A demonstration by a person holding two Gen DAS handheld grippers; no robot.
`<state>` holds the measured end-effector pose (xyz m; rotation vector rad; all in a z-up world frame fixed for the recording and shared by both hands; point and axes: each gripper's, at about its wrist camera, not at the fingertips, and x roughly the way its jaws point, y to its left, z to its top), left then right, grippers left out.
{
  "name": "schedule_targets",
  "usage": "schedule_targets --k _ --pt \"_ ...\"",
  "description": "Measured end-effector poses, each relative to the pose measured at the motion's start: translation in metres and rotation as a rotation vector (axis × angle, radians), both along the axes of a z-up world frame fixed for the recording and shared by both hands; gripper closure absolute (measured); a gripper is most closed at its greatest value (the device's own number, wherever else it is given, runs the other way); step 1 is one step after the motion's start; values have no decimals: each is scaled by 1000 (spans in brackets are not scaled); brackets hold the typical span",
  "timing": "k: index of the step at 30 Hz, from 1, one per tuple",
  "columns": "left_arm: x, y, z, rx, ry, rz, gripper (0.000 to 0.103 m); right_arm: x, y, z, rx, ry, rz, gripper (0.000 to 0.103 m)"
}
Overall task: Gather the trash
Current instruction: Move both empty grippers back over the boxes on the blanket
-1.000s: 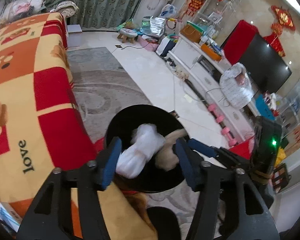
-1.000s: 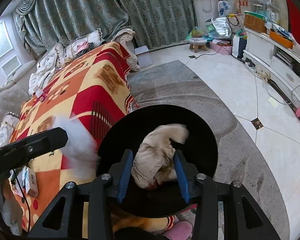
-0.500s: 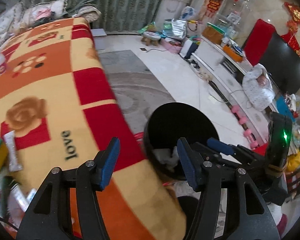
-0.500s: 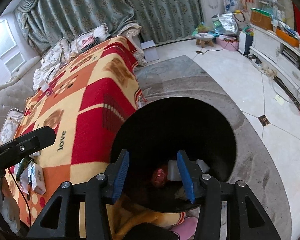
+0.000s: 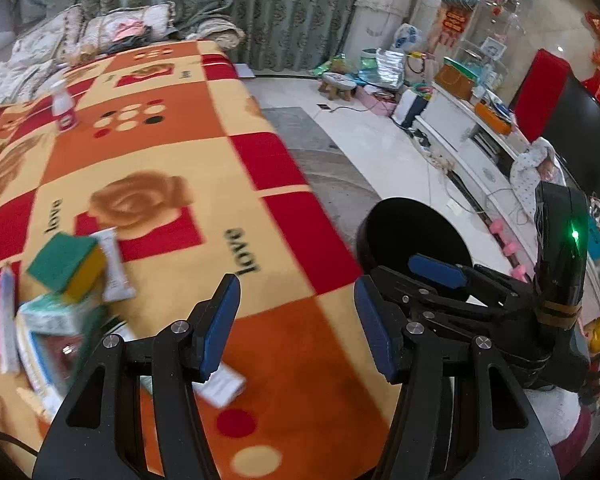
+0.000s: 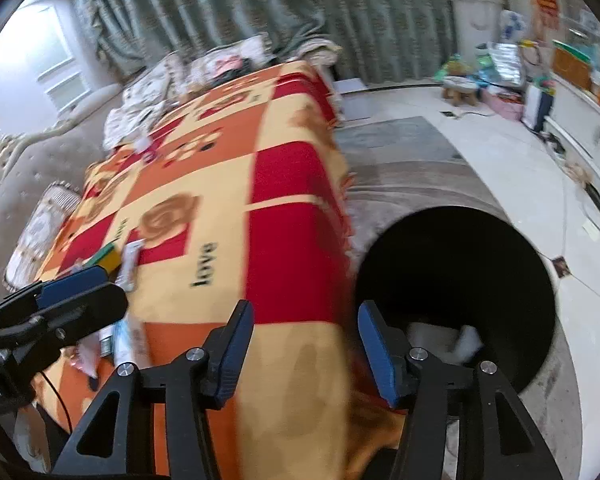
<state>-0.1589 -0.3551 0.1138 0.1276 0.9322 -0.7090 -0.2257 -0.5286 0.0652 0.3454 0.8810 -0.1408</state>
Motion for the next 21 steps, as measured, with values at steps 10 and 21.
schedule_targets --k 10,21 --pt "21 87 -5 14 10 149 45 41 75 -1 6 5 154 50" --pt "43 184 -19 42 33 329 45 60 129 -6 -7 39 273 50"
